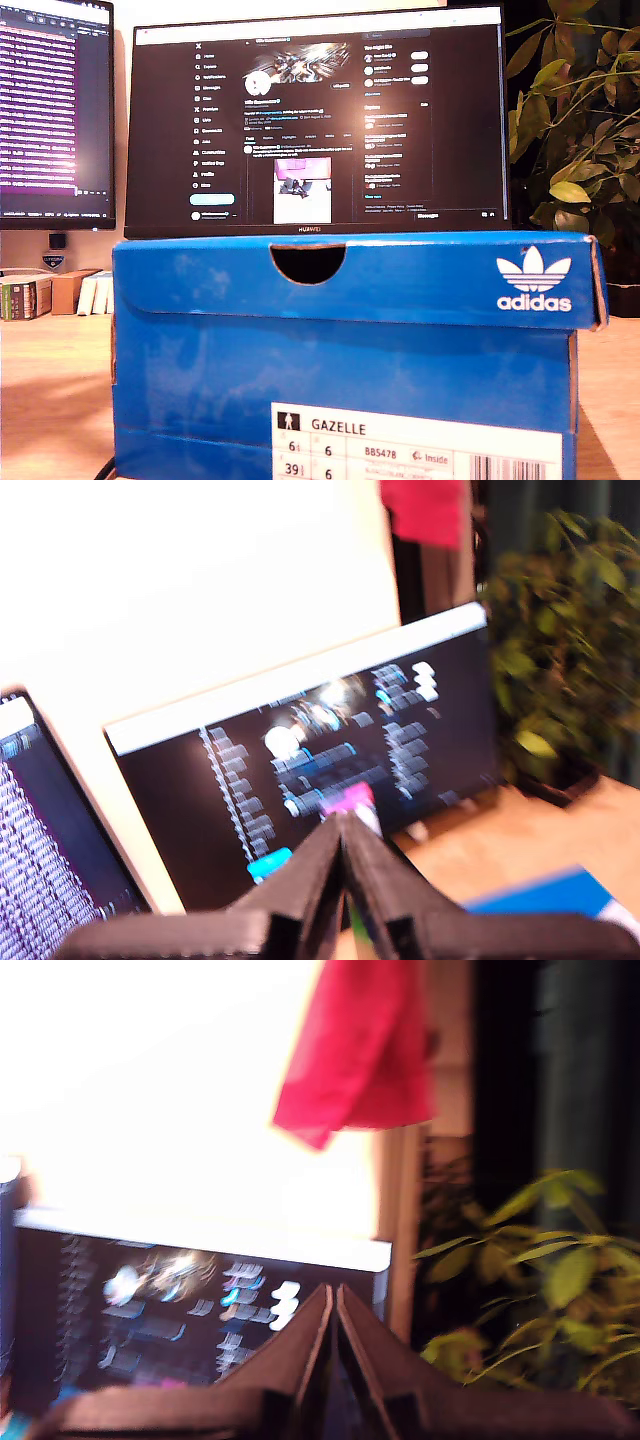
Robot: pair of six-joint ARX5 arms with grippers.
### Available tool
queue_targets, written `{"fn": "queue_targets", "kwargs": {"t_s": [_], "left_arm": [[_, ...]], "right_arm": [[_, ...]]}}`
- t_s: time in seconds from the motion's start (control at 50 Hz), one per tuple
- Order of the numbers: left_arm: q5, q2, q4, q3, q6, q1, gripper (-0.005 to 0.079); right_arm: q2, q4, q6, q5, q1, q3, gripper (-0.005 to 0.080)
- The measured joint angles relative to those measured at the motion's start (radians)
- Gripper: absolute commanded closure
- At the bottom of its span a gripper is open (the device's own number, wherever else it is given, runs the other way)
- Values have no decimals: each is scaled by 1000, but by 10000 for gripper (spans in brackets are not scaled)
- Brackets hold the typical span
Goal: Close the blue shoebox by pushing the lid with your left arm and holding the box in place with your right arm
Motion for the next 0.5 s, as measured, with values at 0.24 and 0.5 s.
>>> {"fn": "queue_targets", "kwargs": {"t_s": [0.24, 0.5], "left_arm": [[-38, -85, -27, -150, 6, 0, 761], [-39, -222, 100, -477, 6, 0, 761]], "right_arm": [[-8, -21, -34, 2, 45, 0, 751], [-87, -92, -80, 3, 45, 0, 751]]}}
